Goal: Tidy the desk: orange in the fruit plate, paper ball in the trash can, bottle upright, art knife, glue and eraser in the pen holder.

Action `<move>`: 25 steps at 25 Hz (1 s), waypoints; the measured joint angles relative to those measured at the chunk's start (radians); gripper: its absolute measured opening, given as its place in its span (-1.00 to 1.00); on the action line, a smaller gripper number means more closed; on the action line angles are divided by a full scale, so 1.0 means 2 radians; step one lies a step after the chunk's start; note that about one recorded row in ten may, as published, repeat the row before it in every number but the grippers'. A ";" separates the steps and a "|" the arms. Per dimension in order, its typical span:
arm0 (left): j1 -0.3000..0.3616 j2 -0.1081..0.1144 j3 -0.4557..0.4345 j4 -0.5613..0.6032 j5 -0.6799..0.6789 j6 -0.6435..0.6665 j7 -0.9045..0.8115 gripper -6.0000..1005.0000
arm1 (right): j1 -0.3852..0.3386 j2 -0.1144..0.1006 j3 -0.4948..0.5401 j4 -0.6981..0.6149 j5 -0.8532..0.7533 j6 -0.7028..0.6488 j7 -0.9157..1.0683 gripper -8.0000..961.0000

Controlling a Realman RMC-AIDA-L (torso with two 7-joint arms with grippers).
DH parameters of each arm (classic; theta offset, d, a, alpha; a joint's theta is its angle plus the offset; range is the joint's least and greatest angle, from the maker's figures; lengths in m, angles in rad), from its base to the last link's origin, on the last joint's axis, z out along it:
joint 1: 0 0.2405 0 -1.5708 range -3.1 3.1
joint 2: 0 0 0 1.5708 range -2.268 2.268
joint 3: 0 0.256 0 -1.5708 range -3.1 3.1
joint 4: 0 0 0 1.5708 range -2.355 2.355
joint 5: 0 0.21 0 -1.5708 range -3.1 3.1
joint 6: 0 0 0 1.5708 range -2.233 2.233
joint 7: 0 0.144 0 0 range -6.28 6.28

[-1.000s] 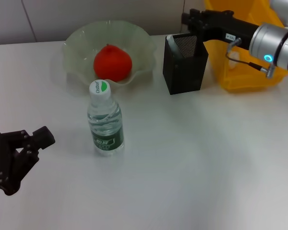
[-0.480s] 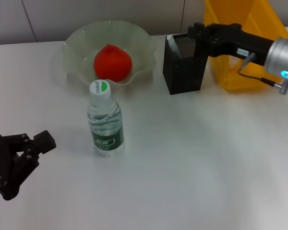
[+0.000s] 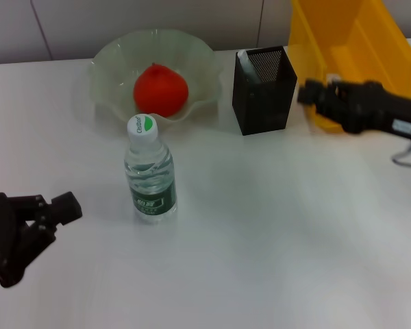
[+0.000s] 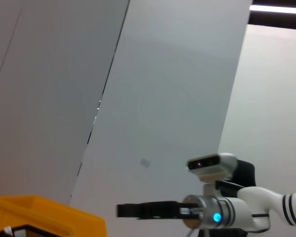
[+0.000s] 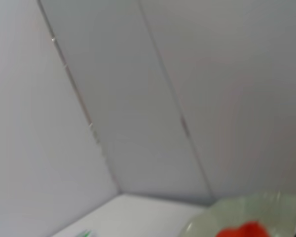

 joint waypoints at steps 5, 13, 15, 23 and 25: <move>-0.006 0.000 0.004 0.031 -0.001 0.000 -0.066 -0.89 | -0.026 0.000 0.000 -0.053 -0.059 -0.051 0.050 -0.41; -0.012 -0.006 0.072 0.073 0.001 0.000 -0.105 -0.54 | -0.060 0.003 -0.019 -0.130 -0.093 -0.145 0.080 0.10; -0.015 -0.003 0.083 0.078 0.001 0.000 -0.108 -0.41 | -0.072 0.004 -0.020 -0.149 -0.093 -0.169 0.083 0.20; -0.043 -0.003 0.116 0.111 0.022 -0.009 -0.095 0.10 | -0.127 0.006 -0.067 -0.207 -0.079 -0.200 0.095 0.47; -0.051 -0.007 0.116 0.113 0.024 -0.015 -0.074 0.24 | -0.137 0.006 -0.080 -0.218 -0.073 -0.197 0.093 0.51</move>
